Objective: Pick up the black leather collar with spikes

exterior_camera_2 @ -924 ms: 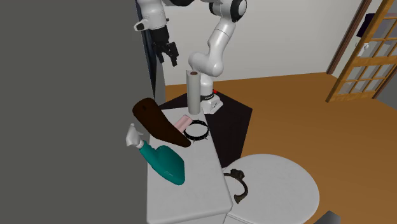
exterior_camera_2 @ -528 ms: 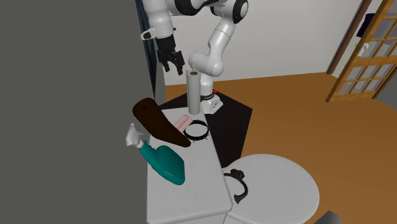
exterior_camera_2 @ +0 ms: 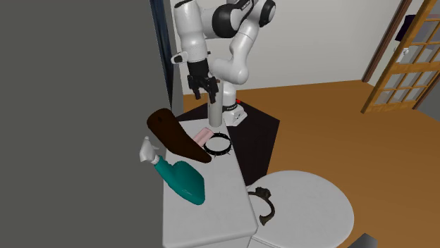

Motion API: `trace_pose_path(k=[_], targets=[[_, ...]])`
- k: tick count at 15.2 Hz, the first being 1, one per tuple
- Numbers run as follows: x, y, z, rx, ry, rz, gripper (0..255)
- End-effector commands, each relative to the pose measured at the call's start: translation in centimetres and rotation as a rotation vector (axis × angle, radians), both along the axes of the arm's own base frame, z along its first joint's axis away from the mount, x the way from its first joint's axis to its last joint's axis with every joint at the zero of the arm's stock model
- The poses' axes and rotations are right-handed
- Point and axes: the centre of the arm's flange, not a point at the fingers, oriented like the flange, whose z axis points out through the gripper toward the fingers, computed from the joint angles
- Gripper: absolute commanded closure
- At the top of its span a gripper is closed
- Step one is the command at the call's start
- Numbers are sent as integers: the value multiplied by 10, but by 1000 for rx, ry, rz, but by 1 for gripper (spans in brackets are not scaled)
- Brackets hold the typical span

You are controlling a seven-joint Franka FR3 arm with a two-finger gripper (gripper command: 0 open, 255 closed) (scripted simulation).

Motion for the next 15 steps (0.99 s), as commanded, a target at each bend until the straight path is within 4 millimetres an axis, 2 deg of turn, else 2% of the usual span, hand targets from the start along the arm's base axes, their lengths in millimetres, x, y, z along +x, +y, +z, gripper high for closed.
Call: trace_pose_path(k=[1, 13, 15], targets=[[0, 18, -13, 22, -22, -15, 0], [13, 143, -80, 142, -140, -89, 0], [13, 148, -87, 146, -144, -91, 0]])
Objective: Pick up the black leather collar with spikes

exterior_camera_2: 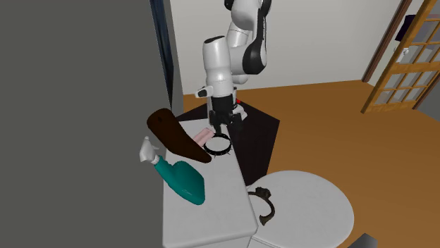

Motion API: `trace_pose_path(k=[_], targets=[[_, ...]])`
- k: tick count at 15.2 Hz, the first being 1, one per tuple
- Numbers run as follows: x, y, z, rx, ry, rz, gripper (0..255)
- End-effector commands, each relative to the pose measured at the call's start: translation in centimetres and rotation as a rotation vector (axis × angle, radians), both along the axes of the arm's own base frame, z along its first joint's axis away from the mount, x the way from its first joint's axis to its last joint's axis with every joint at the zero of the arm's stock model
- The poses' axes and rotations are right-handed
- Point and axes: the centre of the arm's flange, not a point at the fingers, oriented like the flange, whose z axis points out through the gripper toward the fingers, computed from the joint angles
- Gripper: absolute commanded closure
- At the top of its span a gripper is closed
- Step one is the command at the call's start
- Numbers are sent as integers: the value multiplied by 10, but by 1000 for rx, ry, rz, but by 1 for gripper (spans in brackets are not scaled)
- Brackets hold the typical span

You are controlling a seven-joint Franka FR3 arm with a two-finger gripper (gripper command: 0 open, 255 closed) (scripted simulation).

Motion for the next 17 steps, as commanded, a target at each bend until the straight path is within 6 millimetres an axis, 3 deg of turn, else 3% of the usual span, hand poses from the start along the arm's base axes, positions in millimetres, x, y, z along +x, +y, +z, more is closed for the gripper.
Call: trace_pose_path(k=[1, 6, 8, 9, 17], targets=[[1, 3, -10, 5, -5, -3, 0], [1, 3, -40, 5, -5, -3, 0], [1, 3, -40, 5, -5, -3, 0], [1, 3, -40, 4, -5, -3, 255], [1, 3, -40, 5, -5, -3, 255]])
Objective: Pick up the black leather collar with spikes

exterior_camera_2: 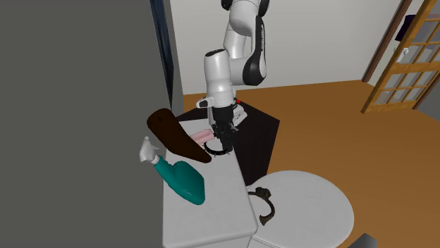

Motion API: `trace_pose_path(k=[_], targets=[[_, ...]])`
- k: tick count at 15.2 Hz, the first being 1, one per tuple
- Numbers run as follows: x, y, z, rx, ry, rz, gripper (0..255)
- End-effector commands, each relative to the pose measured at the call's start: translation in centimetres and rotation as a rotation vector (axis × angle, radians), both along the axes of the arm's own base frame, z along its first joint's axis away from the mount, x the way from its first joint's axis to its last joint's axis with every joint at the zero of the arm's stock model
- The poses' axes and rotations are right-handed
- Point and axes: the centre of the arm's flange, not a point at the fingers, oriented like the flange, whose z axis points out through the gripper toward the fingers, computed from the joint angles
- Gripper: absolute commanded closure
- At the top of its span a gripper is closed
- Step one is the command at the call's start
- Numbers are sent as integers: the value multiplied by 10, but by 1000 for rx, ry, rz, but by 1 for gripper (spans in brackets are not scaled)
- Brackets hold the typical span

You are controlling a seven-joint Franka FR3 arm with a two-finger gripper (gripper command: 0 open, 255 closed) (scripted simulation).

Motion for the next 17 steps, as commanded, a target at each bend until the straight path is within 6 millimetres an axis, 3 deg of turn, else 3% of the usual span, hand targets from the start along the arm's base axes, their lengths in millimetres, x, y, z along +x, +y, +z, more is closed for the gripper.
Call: trace_pose_path(k=[1, 17], targets=[[0, -1, -1, -2, 3, 0, 255], [0, -1, 79, -2, 3, 0, 255]])
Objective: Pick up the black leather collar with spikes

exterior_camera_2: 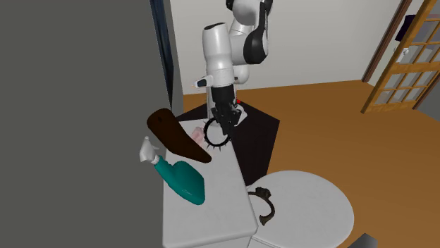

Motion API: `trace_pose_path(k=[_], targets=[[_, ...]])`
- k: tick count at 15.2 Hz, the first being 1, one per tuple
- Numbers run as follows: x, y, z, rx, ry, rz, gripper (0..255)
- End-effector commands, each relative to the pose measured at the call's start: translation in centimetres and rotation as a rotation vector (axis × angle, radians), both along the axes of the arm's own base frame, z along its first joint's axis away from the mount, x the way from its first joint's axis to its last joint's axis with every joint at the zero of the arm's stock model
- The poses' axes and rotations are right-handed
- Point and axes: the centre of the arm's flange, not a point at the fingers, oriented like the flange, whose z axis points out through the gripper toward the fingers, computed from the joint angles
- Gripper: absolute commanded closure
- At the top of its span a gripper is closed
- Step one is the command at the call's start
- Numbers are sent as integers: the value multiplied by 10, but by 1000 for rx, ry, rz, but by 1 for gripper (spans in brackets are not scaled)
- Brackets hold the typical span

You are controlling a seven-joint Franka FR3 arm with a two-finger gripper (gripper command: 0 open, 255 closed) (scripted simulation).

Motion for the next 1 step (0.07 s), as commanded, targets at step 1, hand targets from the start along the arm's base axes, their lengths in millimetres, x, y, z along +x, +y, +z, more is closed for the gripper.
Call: trace_pose_path(k=[1], targets=[[0, 0, 3, 0, 0, 0, 255]])
